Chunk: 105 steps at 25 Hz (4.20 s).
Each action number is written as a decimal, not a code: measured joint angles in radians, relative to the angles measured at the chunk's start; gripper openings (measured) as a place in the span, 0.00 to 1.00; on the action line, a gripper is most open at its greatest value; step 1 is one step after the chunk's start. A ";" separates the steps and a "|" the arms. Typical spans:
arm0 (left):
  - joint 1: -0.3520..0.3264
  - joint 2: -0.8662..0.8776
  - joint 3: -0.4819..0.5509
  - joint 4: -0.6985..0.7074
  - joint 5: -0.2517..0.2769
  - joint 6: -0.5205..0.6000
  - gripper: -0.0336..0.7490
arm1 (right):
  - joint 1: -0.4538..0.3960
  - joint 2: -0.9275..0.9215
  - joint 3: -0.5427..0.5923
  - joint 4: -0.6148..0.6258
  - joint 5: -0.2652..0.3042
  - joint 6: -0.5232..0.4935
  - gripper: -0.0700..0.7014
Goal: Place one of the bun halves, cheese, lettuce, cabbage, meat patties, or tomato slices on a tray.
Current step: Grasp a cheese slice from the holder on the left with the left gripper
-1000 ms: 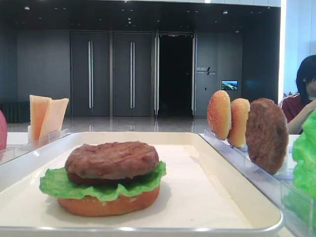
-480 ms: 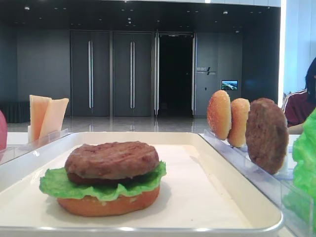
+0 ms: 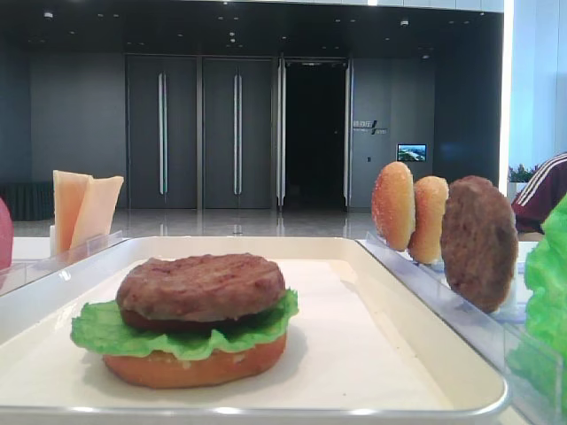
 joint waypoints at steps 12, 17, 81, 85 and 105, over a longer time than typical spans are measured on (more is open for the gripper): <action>0.000 0.439 -0.248 -0.017 0.050 -0.029 0.78 | 0.000 0.000 0.000 0.000 0.000 0.000 0.72; 0.000 0.651 -0.388 -0.017 0.060 -0.029 0.78 | 0.000 0.000 0.000 0.000 0.000 0.000 0.72; -0.257 2.018 -1.443 0.082 0.123 -0.248 0.74 | 0.014 0.000 0.000 0.001 0.000 0.000 0.71; -0.258 2.024 -1.443 0.074 0.123 -0.265 0.74 | 0.014 0.000 0.000 0.001 0.000 0.000 0.71; -0.325 2.036 -1.443 0.109 0.123 -0.309 0.74 | 0.014 0.000 0.000 0.001 0.000 0.001 0.71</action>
